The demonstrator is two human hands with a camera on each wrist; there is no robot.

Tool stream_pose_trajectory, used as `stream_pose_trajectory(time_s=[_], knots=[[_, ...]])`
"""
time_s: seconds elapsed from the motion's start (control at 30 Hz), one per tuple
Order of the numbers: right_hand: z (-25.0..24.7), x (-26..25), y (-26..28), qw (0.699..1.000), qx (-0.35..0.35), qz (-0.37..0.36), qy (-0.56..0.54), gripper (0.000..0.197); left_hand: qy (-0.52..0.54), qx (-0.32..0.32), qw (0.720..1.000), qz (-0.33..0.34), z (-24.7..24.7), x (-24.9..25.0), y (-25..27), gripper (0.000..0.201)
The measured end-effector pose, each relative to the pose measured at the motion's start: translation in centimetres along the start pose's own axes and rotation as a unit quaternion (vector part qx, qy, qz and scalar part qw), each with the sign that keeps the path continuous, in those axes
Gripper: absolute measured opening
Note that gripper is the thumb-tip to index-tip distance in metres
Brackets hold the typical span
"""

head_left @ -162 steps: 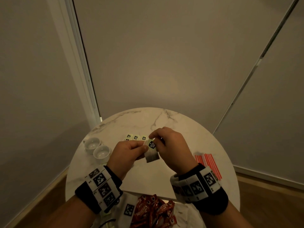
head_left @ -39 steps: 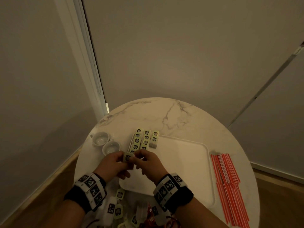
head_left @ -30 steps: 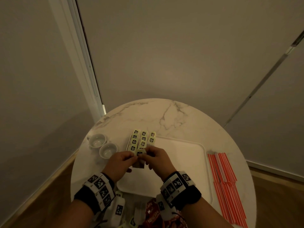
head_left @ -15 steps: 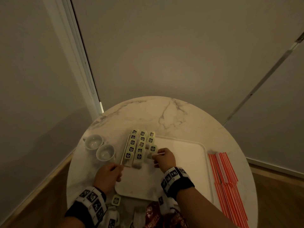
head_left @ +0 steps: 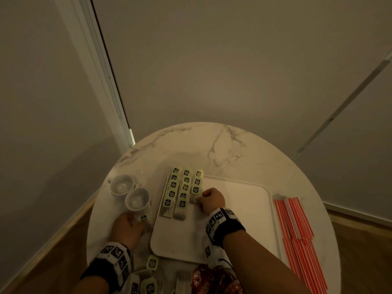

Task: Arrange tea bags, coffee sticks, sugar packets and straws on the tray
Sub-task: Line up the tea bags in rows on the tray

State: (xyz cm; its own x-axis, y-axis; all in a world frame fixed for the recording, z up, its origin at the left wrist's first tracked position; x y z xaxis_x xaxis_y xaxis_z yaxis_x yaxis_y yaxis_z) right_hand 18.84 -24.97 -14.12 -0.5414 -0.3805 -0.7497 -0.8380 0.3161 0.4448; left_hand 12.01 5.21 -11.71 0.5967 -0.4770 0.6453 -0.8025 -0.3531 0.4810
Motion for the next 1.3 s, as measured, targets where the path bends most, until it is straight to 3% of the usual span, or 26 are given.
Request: stream_pose_trajectory(time_s=[0.1, 0.5, 0.73, 0.87, 1.03, 1.13, 1.3], knots=[[0.0, -0.3, 0.1, 1.0, -0.004, -0.003, 0.018, 0.02, -0.016, 0.008, 1.0, 0.023, 0.1, 0.9, -0.1, 0.036], [-0.2, -0.3, -0.1, 1.0, 0.007, -0.003, 0.03, 0.014, -0.04, 0.019, 0.999, 0.018, 0.6, 0.9, -0.1, 0.056], [-0.5, 0.8, 0.1, 1.0, 0.011, -0.002, -0.007, 0.017, -0.047, -0.003, 0.999, 0.0, 0.9, -0.6, -0.1, 0.069], [-1.3, 1.4, 1.4, 0.999, 0.005, -0.011, -0.034, 0.02, -0.035, -0.03, 0.999, 0.014, 1.6, -1.0, 0.2, 0.064], [-1.2, 0.3, 5.6, 0.993, -0.055, -0.065, -0.077, 0.017, 0.014, -0.046, 0.999, 0.025, 1.4, -1.1, 1.1, 0.032], [0.1, -0.6, 8.4, 0.983, -0.129, -0.089, -0.096, 0.015, 0.083, -0.051, 0.993, 0.062, 1.1, 0.8, 2.8, 0.03], [2.0, -3.3, 12.8, 0.949, -0.232, -0.104, -0.184, 0.023, 0.21, -0.147, 0.959, 0.123, 2.0, 6.8, 7.1, 0.028]])
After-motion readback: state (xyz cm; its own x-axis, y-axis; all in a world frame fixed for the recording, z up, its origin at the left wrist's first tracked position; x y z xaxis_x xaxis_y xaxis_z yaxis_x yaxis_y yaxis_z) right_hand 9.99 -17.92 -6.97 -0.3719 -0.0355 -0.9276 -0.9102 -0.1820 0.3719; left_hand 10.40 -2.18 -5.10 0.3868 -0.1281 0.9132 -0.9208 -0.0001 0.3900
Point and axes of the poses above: each hand's wrist, its own y-axis away from the middle knuckle, its own z-axis out of the palm, x = y × z, the point moved 9 cm from there along -y, towards the middle knuckle, and after that the axes turned 3 degrees about -z, right-handed, at the moved point
